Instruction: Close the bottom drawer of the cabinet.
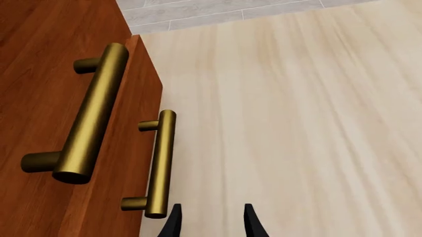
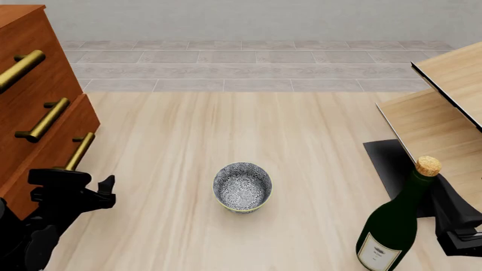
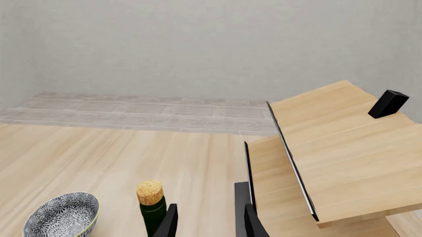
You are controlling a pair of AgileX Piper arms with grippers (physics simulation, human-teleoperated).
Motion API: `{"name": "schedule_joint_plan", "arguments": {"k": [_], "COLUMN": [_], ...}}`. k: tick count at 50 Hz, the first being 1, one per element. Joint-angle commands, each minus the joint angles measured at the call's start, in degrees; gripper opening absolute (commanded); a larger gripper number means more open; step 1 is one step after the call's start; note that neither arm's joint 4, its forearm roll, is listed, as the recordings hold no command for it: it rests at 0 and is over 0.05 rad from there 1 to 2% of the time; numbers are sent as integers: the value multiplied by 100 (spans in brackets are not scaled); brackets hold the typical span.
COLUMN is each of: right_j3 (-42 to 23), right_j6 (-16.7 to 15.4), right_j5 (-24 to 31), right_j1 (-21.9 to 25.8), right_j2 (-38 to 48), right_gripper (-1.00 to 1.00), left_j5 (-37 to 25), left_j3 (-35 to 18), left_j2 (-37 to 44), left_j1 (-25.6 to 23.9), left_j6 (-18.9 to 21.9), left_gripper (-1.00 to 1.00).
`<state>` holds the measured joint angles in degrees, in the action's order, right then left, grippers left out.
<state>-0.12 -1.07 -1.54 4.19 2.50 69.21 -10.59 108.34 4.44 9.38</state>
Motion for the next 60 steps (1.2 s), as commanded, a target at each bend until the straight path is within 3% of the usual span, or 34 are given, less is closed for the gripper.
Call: {"name": "schedule_joint_plan", "arguments": {"k": [1, 60], "right_j3": [3, 3], "right_j6": [-11, -44], "right_j5": [34, 55], "right_j1": [10, 29], "right_j2": [-37, -86], "right_gripper": [100, 100], "left_j5": [68, 68], "left_j3": [-150, -255], "left_j2": [-115, -229], "left_j1": [206, 803], "left_j6": [202, 1263], "left_gripper": [100, 100]}}
